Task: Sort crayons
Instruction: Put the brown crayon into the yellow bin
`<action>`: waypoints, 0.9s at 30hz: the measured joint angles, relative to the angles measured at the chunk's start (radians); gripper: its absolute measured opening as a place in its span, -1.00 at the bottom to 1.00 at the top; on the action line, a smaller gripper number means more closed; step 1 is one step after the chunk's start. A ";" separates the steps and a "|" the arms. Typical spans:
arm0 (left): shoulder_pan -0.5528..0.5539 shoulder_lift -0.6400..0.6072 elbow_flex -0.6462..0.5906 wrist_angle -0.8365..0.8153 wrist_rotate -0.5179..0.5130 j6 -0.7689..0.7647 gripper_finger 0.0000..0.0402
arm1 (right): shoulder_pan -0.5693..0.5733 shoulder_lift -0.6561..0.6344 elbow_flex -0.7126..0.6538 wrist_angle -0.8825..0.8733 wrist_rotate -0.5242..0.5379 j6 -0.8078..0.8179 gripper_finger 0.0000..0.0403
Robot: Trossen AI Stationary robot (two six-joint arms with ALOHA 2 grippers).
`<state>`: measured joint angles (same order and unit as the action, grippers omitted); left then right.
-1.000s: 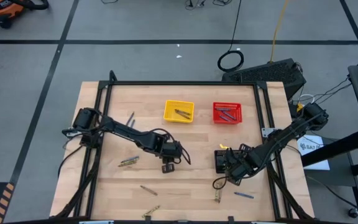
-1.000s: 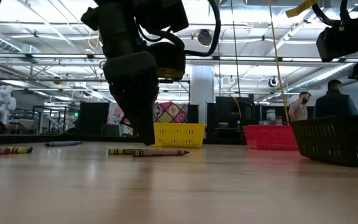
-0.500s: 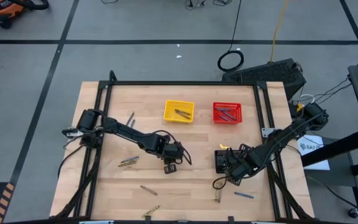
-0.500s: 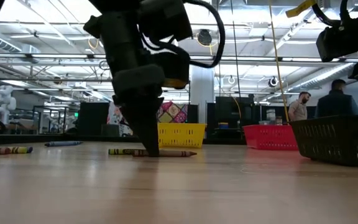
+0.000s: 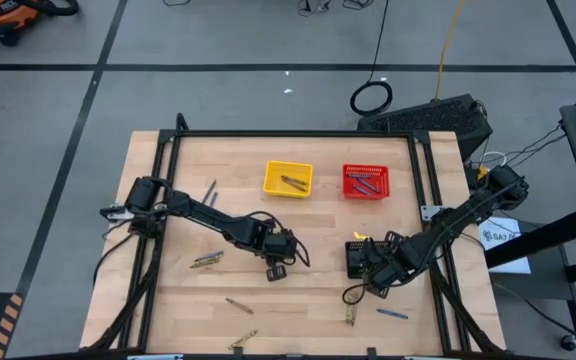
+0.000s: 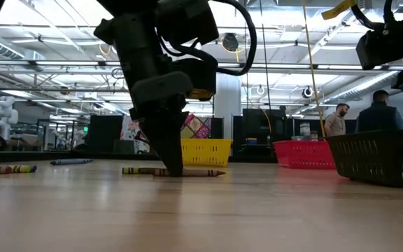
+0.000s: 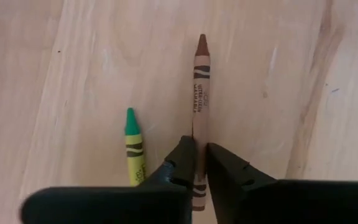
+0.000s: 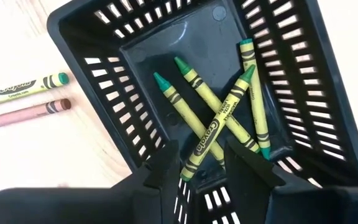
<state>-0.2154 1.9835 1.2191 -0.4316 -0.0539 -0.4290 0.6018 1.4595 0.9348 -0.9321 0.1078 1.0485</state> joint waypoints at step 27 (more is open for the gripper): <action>0.065 -0.297 -0.002 -0.057 -0.031 0.200 -0.98 | 0.000 0.000 0.000 0.001 0.051 -0.028 -0.45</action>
<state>-0.1507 1.6865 1.2174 -0.4882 -0.0849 -0.2287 0.6018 1.4594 0.9348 -0.9311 0.1583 1.0203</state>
